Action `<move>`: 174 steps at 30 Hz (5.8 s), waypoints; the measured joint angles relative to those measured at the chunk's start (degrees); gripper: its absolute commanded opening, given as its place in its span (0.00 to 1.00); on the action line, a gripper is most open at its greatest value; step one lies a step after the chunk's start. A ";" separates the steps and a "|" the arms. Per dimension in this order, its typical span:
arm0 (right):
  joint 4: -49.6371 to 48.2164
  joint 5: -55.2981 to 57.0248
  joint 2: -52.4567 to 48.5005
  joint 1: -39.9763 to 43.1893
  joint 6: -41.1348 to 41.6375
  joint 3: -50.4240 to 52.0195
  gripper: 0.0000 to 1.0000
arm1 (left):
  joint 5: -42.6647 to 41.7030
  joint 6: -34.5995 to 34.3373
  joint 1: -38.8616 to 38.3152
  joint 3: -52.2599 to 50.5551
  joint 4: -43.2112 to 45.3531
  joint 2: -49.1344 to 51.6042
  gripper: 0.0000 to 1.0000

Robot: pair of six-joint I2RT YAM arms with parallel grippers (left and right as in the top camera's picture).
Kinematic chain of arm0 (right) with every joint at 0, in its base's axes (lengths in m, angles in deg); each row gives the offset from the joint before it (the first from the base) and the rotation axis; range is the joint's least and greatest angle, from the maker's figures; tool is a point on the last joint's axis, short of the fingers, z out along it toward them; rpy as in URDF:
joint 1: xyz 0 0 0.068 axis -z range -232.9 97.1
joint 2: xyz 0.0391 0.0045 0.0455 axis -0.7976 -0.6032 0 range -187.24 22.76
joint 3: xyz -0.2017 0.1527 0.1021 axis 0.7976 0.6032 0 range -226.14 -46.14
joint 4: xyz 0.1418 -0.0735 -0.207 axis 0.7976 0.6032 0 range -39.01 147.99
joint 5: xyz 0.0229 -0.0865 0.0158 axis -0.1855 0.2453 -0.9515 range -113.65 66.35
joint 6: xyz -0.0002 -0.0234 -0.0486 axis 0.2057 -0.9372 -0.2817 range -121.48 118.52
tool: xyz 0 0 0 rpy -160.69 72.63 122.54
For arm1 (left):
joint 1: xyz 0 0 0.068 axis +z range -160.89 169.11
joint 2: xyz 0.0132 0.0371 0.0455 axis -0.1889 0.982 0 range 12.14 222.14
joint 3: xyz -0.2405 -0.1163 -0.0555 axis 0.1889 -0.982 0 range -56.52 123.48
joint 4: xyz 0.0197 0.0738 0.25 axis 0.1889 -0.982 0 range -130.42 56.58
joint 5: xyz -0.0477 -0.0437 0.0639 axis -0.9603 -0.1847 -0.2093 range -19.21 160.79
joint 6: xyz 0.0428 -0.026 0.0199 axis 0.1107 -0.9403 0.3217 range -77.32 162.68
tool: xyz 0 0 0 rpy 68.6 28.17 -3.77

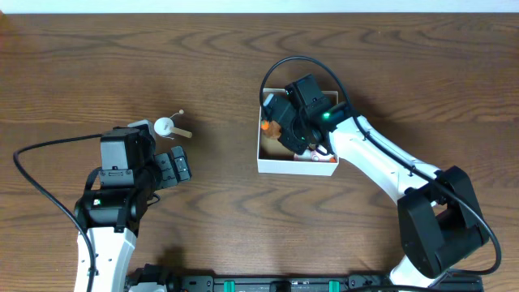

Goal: Pack container
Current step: 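Carry the brown plush with the right gripper and release it in the box, then reach the left gripper to the white paddle toy and grasp its handle, then carry the paddle toy with the left gripper and drop it in the box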

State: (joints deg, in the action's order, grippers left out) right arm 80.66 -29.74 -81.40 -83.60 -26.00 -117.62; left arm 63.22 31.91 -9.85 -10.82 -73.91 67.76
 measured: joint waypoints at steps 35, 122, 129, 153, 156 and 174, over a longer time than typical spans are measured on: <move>13.53 9.57 28.92 15.02 19.30 -2.56 0.92 | 0.79 -0.68 -4.52 9.81 -8.04 3.28 0.98; 22.16 1.57 26.91 30.27 23.93 -2.23 0.98 | 3.26 -43.43 -3.13 27.08 1.77 56.78 0.19; 22.16 1.57 26.91 30.27 23.93 -2.23 0.98 | 3.23 -43.41 -3.13 27.08 1.77 56.78 0.06; 21.92 1.57 26.91 30.27 23.89 -2.23 0.99 | 3.28 -14.56 -24.76 29.35 1.40 29.40 0.06; 21.92 1.57 26.91 30.27 23.89 -2.23 0.99 | 3.19 -10.38 -30.34 29.42 2.10 28.87 0.06; 21.92 1.60 26.91 30.27 23.89 -2.23 0.99 | 3.30 -4.22 -40.28 29.40 1.88 33.11 0.70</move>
State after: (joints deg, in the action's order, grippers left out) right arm 102.58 -28.14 -54.50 -53.33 -2.11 -119.85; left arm 66.52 27.70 -50.13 18.57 -72.03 100.87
